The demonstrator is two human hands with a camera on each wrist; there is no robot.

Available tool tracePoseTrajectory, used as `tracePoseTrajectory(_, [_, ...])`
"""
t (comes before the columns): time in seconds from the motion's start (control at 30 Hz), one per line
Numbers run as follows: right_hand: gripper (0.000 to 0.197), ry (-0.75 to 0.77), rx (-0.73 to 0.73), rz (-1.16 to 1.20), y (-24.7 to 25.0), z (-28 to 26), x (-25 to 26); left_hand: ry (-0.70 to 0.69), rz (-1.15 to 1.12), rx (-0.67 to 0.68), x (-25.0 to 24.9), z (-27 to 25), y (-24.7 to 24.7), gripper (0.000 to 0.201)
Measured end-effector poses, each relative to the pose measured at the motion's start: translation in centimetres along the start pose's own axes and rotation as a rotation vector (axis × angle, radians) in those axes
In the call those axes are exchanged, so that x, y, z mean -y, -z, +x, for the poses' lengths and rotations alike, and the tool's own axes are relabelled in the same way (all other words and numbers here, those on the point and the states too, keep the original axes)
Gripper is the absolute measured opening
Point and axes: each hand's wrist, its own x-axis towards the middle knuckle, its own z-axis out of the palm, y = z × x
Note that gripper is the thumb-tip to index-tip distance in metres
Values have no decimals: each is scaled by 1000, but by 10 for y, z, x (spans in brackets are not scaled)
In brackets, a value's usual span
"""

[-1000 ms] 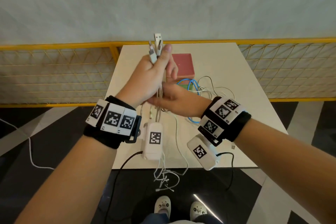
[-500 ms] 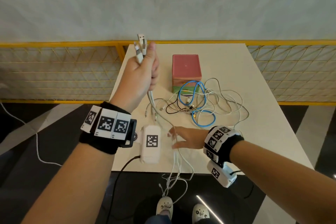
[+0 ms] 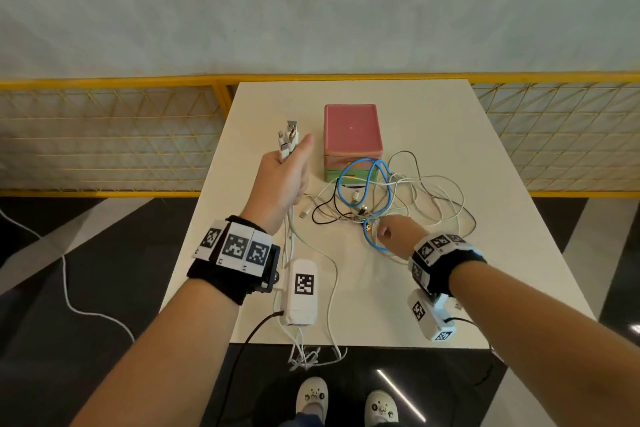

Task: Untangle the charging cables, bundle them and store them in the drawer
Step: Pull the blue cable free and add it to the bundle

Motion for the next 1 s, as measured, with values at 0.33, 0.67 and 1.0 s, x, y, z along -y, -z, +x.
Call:
tracePoseTrajectory(0.33, [42, 29, 0, -84, -19, 55, 29, 39, 18, 4, 10, 12, -9, 56])
tracePoseTrajectory(0.67, [37, 121, -15, -404, -22, 59, 26, 70, -11, -17, 17, 19, -7, 57])
tracePoseTrajectory(1.0, [17, 102, -200, 229, 11, 60, 3, -8, 25, 170, 28, 18, -8, 56])
